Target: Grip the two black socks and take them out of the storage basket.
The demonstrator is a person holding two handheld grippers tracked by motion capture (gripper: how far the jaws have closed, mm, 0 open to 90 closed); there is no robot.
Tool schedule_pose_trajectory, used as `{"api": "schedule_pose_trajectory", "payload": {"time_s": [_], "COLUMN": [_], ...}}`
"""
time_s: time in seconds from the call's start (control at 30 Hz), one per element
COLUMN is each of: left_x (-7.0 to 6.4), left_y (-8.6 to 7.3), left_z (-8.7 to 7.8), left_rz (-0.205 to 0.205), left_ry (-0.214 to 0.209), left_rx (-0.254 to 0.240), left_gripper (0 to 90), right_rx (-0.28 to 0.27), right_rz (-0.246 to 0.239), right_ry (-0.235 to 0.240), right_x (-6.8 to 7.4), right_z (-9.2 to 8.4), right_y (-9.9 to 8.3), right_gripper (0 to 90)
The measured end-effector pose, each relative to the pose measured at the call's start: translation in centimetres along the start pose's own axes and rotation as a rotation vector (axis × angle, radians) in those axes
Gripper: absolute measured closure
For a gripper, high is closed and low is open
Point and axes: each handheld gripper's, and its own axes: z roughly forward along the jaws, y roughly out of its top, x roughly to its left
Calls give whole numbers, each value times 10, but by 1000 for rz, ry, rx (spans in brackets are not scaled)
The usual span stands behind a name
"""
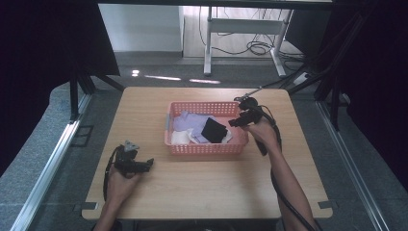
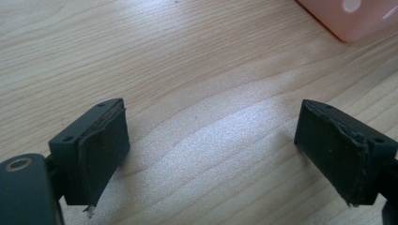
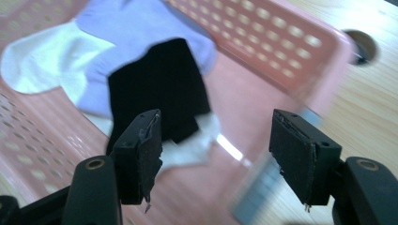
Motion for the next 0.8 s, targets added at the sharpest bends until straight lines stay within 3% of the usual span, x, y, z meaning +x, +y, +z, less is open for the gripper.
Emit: {"api": "schedule_pose_trajectory", "payload": {"time_s": [0.17, 0.4, 0.7, 0.8], "left_x": [0, 0, 0, 0], "left_y": [0, 0, 0, 0], "left_z": [0, 0, 0, 0], "left_rz": [0, 1, 0, 0], "left_ry": [0, 0, 0, 0], "left_rx": [0, 0, 0, 0], "left_gripper": [99, 99, 100, 100], "right_rx": [22, 70, 159, 206], "right_rz": [-36, -39, -60, -36], "right_ry": [27, 60, 46, 62], "right_x": [16, 27, 32, 28], "right_z": [25, 58, 90, 104], "right_y": [15, 26, 34, 33], "right_gripper": [352, 349, 352, 385]}}
